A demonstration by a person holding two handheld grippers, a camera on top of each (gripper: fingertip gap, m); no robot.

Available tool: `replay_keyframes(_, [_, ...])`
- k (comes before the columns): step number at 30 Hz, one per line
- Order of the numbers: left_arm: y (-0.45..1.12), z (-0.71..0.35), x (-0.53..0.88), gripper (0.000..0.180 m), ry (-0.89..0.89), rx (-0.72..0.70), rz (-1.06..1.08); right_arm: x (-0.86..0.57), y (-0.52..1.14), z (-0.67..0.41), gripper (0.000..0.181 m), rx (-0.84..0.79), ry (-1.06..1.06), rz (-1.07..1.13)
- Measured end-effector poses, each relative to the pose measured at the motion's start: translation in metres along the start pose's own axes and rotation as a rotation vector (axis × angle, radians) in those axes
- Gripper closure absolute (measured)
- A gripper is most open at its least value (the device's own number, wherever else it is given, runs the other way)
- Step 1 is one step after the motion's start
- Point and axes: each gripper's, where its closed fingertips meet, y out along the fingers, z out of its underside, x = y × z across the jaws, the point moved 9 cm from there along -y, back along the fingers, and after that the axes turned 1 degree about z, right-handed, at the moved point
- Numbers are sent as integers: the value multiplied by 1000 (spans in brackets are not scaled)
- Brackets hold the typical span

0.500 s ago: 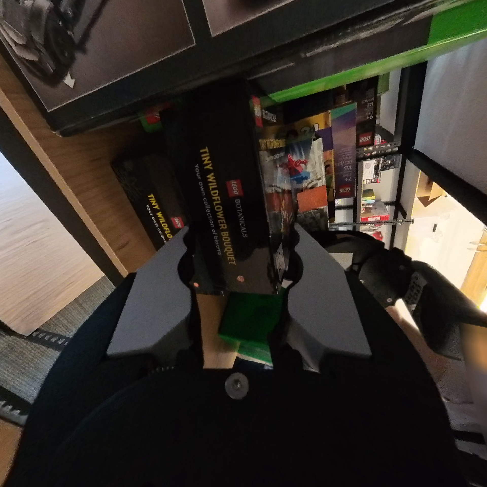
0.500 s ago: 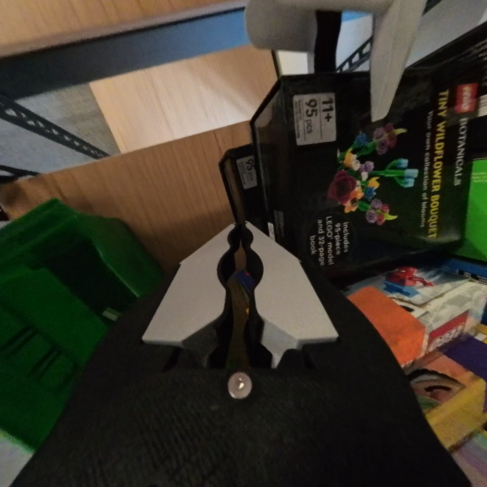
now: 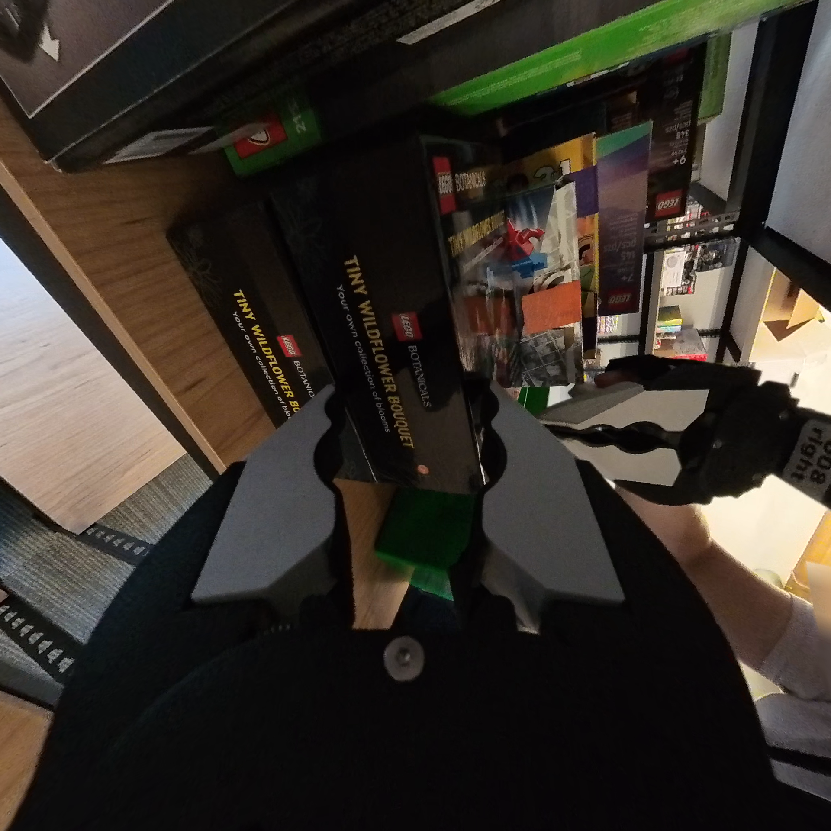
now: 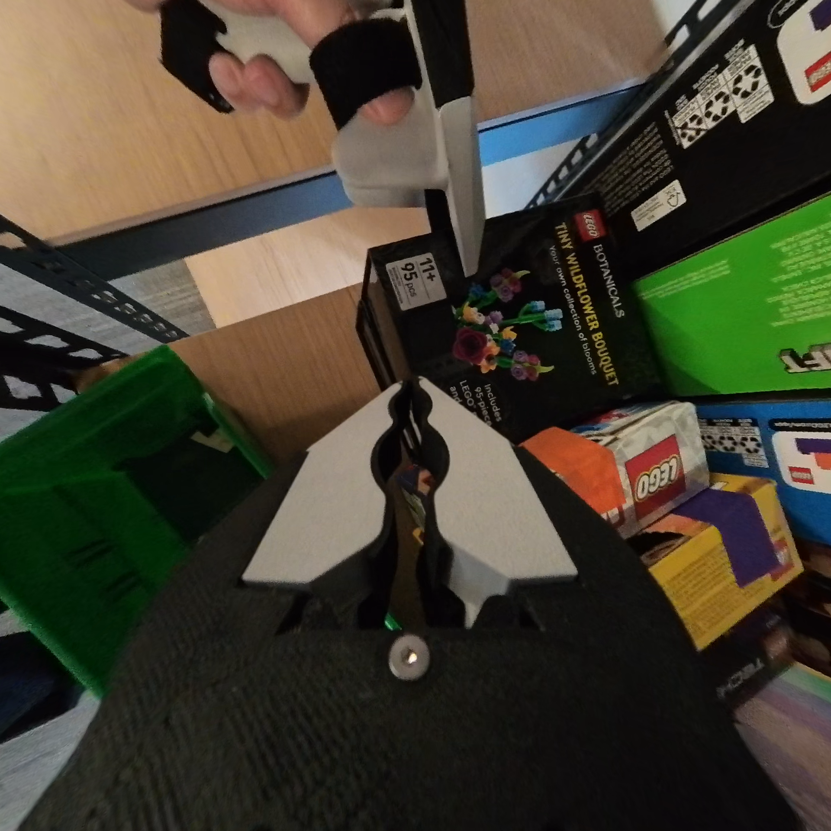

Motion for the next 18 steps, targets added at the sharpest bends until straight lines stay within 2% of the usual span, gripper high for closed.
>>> replay_keyframes(5, [-6, 2, -3, 122, -32, -50, 45, 3, 1, 0, 181, 52, -30, 53])
replay_keyframes(8, [-30, -5, -13, 123, -54, -211, 197, -2, -26, 4, 180, -19, 94, 93])
replay_keyframes(11, [-52, 7, -15, 124, 38, -222, 125, -6, -77, 38, 175, -153, 263, 204])
replay_keyframes(12, [-58, 13, -15, 125, 61, -226, 102, -7, -94, 56, 169, -186, 305, 255])
replay_keyframes(14, [-70, 25, -18, 126, 74, -257, 106, -8, -125, 99, 143, -205, 362, 397])
replay_keyframes(18, [-104, 55, -23, 132, 88, -402, 111, 2, -169, 189, 136, -186, 499, 555])
